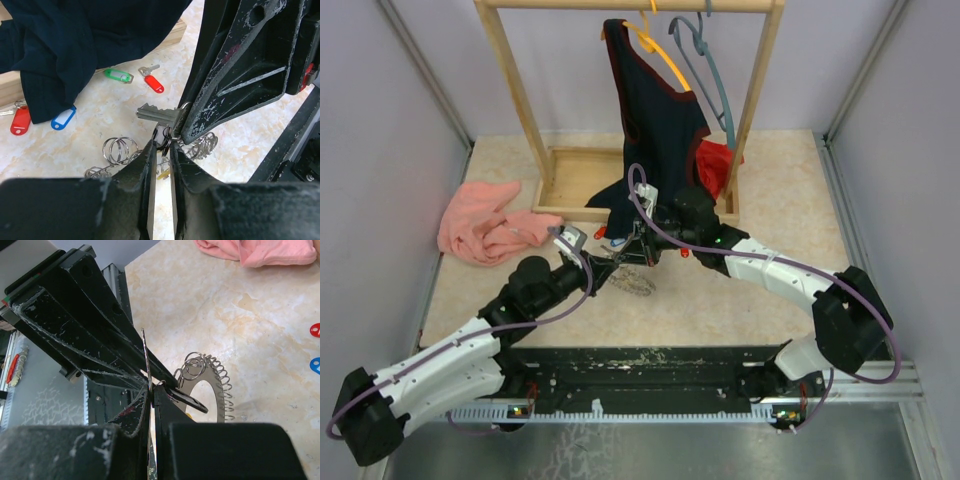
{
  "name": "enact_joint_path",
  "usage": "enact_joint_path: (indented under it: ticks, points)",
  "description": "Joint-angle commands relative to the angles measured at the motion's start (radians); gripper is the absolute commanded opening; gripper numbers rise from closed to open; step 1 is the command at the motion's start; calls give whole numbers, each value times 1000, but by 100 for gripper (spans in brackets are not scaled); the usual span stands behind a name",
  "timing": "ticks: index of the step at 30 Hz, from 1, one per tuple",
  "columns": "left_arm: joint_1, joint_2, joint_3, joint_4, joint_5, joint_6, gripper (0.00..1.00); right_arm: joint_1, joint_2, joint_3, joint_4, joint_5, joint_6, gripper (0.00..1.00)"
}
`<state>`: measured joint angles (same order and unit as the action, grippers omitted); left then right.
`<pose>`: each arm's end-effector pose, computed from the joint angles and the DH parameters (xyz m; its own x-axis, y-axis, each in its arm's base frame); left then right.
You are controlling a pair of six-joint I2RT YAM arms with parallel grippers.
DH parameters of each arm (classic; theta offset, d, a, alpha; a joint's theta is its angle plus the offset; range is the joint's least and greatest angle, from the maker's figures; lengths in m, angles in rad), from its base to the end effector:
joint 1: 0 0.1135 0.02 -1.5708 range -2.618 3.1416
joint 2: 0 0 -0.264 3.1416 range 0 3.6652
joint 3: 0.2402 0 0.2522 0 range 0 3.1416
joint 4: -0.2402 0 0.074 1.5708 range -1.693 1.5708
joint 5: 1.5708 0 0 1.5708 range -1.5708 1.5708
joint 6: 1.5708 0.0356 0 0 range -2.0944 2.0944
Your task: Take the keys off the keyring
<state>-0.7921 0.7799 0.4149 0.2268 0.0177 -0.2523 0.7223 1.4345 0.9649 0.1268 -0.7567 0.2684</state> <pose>0.1338 -0.1365 0.2527 -0.2744 -0.0772 -0.9585 0.6770 0.6924 -0.2496 0.2268 0.2324 0.2841 -0.4993 -0.1829 -0.8469 -0.8644 0.1728 0.4723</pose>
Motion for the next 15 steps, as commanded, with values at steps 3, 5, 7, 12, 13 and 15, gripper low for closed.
enact_joint_path:
  ticks: [3,5,7,12,13,15]
  points:
    - [21,7,31,0,48,30,16,-9,-19,34,79,-10,19,0]
    - [28,7,27,3,67,38,12,-9,-19,35,77,-9,21,0]
    - [31,6,21,7,80,52,8,-9,-18,35,77,-6,22,0]
    - [33,-19,-13,40,92,110,0,-11,-19,35,69,17,19,0]
    - [33,-25,-19,46,90,119,0,-10,-18,35,67,22,17,0]
    - [33,-31,-28,56,84,139,0,-11,-17,36,61,38,14,0]
